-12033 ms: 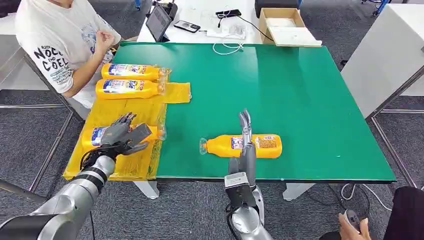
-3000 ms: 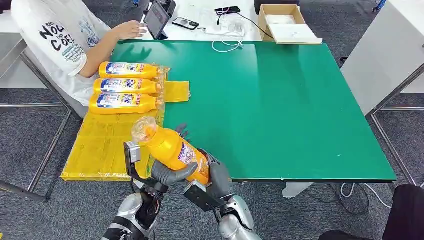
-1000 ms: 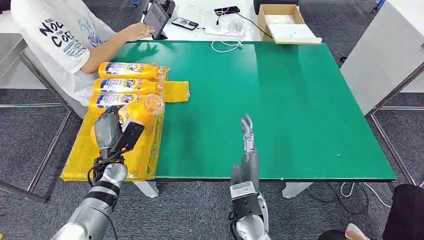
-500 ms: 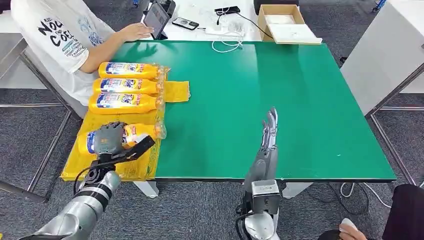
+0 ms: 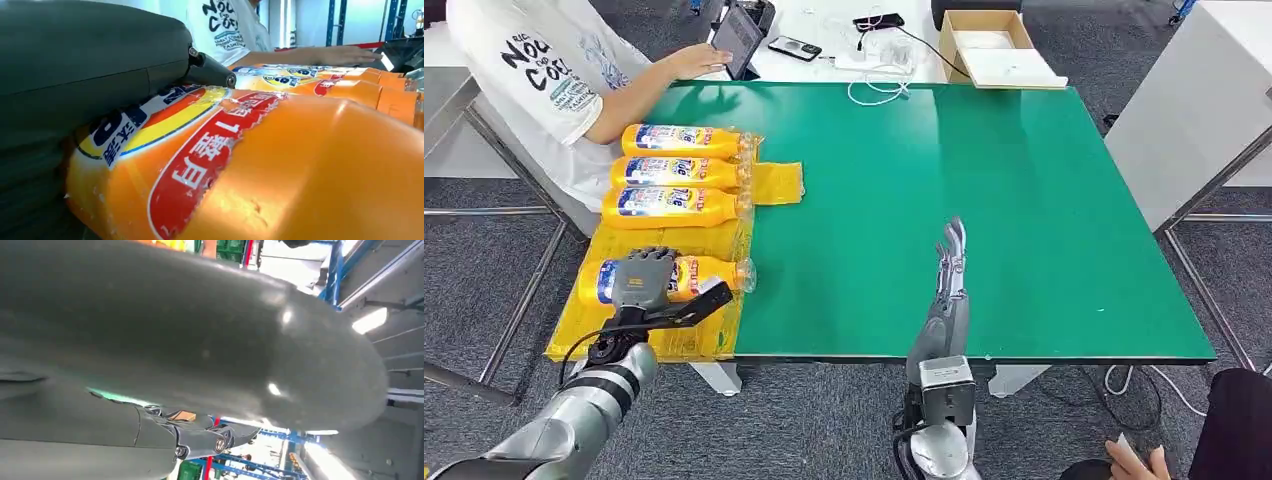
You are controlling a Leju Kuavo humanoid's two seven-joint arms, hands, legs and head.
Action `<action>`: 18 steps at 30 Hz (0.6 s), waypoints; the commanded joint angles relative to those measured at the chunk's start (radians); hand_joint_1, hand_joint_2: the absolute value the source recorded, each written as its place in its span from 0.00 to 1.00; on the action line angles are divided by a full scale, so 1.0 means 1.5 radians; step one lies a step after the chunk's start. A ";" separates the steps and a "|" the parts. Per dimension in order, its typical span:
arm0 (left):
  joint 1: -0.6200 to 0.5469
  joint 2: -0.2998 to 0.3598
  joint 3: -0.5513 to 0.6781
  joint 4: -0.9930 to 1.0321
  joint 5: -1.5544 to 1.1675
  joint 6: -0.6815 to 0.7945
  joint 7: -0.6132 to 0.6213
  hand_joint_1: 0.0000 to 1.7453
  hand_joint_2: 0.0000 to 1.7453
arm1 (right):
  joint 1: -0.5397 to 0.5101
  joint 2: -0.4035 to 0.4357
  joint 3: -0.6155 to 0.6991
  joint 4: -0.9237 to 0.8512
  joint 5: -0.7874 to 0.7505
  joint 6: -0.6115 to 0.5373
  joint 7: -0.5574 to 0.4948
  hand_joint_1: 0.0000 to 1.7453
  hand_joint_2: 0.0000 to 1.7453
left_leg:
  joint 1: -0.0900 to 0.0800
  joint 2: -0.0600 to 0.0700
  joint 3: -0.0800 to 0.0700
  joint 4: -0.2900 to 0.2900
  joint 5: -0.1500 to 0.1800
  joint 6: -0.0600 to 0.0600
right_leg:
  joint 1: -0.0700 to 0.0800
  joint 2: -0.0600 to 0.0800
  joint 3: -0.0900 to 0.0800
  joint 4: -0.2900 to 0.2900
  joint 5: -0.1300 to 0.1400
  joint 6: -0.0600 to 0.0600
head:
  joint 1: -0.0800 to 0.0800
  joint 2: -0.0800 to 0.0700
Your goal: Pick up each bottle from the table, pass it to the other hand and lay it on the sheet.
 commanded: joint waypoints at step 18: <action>-0.045 -0.051 0.182 0.066 0.284 -0.399 -0.099 0.00 0.00 | -0.040 0.006 -0.014 0.129 0.011 0.042 0.042 0.00 0.00 | 0.000 -0.002 0.007 -0.001 0.000 0.001 | 0.000 -0.002 0.008 -0.001 -0.001 -0.001 | 0.000 0.000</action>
